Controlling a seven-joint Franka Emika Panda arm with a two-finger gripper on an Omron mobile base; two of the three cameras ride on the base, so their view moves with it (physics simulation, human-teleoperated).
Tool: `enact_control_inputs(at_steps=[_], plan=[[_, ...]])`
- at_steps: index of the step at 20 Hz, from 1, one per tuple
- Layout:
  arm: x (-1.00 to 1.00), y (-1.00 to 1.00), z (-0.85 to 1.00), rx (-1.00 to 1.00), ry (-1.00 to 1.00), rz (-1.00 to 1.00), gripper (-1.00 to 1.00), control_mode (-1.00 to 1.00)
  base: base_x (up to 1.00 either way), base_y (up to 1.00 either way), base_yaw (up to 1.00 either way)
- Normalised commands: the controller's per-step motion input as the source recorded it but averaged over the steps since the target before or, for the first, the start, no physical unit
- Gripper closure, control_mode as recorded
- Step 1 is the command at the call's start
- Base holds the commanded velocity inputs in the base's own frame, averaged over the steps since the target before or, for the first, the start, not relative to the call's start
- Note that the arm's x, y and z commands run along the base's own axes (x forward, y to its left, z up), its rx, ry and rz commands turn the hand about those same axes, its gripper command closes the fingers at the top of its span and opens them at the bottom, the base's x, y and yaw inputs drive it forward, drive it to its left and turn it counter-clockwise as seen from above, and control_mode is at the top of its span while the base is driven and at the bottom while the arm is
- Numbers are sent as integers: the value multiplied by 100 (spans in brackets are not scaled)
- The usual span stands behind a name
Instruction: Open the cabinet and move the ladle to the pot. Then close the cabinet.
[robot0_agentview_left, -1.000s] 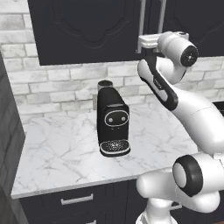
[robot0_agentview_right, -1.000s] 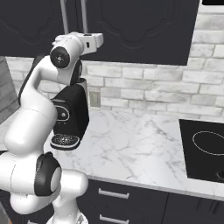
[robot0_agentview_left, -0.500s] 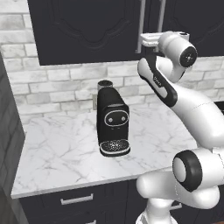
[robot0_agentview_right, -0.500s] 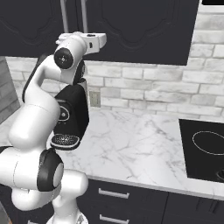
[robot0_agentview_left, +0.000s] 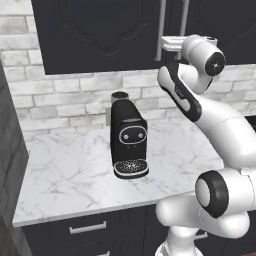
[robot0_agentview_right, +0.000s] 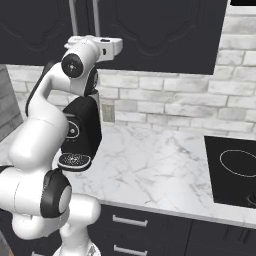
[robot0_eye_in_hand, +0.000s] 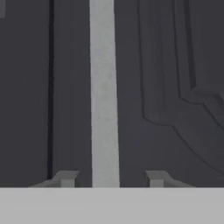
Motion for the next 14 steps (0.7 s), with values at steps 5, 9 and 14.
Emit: enact_control_inputs(at_steps=[5,9,14], plan=[[2,2,-1,0,1,0,100,-100,0,0,0],[-1,0,0,0,0,3,100,-100,0,0,0],[-34,0,0,-2,-2,13,100,-100,0,0,0]])
